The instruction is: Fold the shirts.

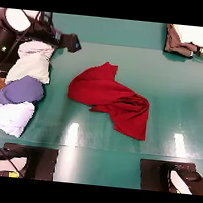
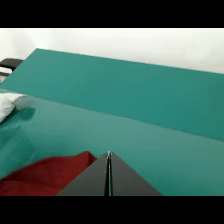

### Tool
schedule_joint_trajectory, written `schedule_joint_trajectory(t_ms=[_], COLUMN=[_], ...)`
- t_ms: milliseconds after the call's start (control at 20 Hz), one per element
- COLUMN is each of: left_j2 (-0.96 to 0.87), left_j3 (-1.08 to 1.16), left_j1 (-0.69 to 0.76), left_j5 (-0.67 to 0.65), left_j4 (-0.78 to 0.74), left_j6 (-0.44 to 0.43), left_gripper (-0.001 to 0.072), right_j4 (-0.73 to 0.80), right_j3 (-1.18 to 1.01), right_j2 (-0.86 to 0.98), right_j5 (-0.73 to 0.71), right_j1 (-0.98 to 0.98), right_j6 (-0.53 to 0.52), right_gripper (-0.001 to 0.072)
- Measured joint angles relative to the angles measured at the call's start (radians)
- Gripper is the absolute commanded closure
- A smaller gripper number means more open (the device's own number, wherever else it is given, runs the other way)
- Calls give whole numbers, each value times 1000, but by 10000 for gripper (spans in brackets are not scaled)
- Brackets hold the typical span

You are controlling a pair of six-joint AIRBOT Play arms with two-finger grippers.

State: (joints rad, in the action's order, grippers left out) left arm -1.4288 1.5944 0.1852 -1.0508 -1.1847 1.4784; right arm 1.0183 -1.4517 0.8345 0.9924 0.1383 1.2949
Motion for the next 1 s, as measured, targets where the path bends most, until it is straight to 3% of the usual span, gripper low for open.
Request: schedule_joint_trajectory(t_ms=[450, 800, 950, 1000], left_j2=[-304, -376, -385, -385], left_j3=[-65, -68, -63, -53], left_j1=[-106, -84, -65, -65], left_j5=[-53, -57, -60, -78], left_j4=[117, 166, 153, 154], left_j6=[-75, -108, -118, -119], left_gripper=[84, 111, 673, 682], right_j4=[-5, -4, -4, -5], right_j3=[0, 0, 0, 0], right_j2=[105, 153, 158, 158], right_j5=[95, 106, 114, 126], right_j1=[7, 57, 59, 52], right_j6=[27, 31, 31, 31], right_gripper=[694, 694, 694, 694])
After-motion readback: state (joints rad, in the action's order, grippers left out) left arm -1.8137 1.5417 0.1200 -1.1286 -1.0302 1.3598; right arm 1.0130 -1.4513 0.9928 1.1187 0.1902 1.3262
